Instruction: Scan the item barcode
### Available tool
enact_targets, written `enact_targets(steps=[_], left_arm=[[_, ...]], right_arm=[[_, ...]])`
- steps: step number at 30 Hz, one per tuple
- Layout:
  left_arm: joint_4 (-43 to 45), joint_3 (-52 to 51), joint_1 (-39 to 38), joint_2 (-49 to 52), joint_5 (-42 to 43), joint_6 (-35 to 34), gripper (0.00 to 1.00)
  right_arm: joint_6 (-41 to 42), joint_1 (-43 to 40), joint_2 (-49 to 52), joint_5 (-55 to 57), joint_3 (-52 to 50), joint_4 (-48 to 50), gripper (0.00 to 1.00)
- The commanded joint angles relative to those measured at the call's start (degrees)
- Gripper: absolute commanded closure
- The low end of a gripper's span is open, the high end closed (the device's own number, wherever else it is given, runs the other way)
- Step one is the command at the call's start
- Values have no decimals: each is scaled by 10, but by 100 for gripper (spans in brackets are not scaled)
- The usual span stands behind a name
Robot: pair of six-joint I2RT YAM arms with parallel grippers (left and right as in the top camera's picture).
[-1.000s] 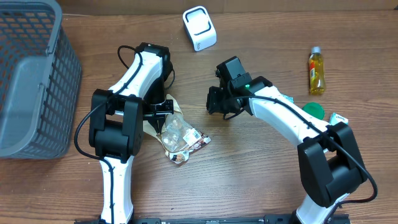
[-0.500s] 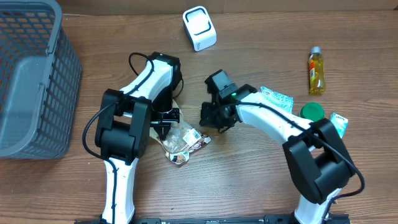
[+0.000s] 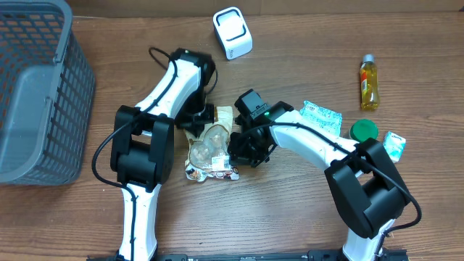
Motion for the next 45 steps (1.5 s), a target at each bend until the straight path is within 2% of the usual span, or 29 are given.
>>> enact_targets(steps=[1,5,11,15,19,23,30,35,39,42,45], left_arm=[[52,51,-1,-2,33,2,96],[87,53,0,-3,93,7,96],[-21,144,24,-3,97,7,96],[-99,162,31,-3,37,-1,96],[-132,139,31,-2,-52,-32,96],[-117,94,26,-2,-69,-34,96],[-29,22,25,-2,-56,-20,96],[37,17,23,-2,38,35,96],[81,17,22,-2,84,38,96],[69,38,26,-3,94,38,96],[28,90,38,-3,98,38,96]], right_arm=[[2,31,1,-18,-3,9,91],[2,51,1,-18,-3,25,88],[-1,29,-9,-15,32,-2,88],[0,-11,-14,29,42,3,85],[2,-33,-2,63,32,0,86],[24,-25,6,62,5,2,86],[45,24,8,62,-19,20,86],[64,68,8,40,-19,50,86],[64,92,8,26,-19,91,86],[64,95,8,24,-12,101,85],[24,78,4,-7,18,77,79]])
